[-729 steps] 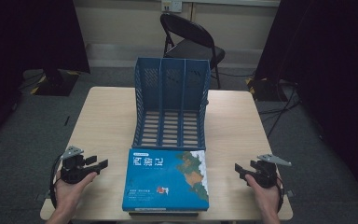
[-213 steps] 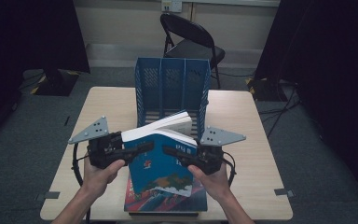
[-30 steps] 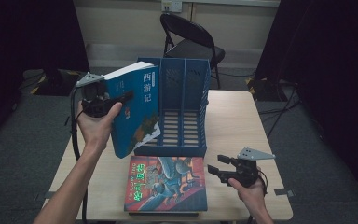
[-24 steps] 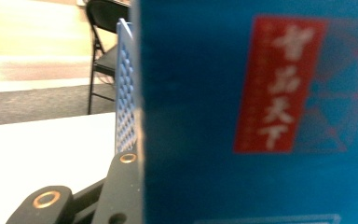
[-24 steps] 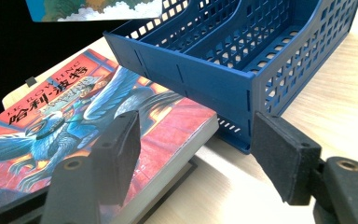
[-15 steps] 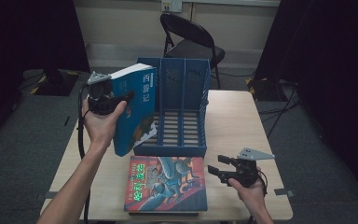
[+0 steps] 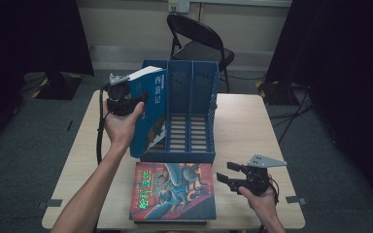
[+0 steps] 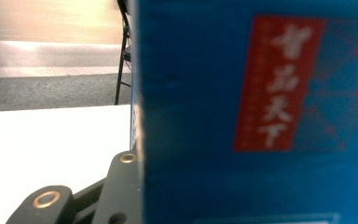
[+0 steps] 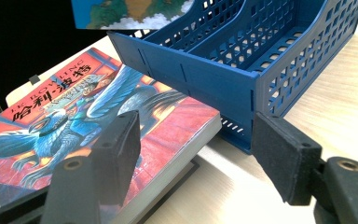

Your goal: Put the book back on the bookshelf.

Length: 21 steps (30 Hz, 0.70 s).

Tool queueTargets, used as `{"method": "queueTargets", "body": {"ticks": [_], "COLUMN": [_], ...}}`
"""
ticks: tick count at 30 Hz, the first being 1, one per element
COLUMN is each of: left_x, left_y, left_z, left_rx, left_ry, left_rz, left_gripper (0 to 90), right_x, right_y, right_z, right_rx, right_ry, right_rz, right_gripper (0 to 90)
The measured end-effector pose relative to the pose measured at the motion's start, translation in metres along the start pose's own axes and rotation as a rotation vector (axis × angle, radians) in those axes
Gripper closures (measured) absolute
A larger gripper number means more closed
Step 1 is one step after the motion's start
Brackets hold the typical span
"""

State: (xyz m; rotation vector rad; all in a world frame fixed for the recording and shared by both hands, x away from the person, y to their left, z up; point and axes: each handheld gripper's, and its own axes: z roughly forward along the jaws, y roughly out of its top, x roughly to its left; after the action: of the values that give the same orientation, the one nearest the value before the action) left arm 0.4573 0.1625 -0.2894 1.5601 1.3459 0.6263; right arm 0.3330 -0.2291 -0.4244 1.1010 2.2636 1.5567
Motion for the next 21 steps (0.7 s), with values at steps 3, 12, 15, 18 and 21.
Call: {"method": "queueTargets", "body": {"ticks": [3,12,15,18,21], "left_x": [0.000,-0.004,-0.004,-0.003,-0.006], "left_y": [0.000,0.004,0.002,0.000,-0.006], "left_z": [0.009,0.023,0.029,0.032,0.040], "left_rx": [-0.006,-0.048,-0.062,-0.061,-0.049], "left_ry": [0.035,0.066,0.066,0.066,0.081], "left_rz": [-0.019,-0.016,-0.040,-0.043,-0.007], "left_gripper": [61.8,61.8,61.7,61.7,61.7], "right_x": [0.000,-0.001,-0.001,-0.001,-0.002], "right_y": [-0.001,-0.002,-0.002,-0.002,-0.003], "right_z": [0.000,0.002,0.002,0.002,0.002], "right_rx": [0.007,0.012,0.014,0.016,0.014], "right_ry": [0.006,0.010,0.011,0.011,0.013], "right_rz": [0.001,0.003,0.001,0.002,0.000], "right_gripper": [32.7,32.7,32.7,32.7,32.7]}}
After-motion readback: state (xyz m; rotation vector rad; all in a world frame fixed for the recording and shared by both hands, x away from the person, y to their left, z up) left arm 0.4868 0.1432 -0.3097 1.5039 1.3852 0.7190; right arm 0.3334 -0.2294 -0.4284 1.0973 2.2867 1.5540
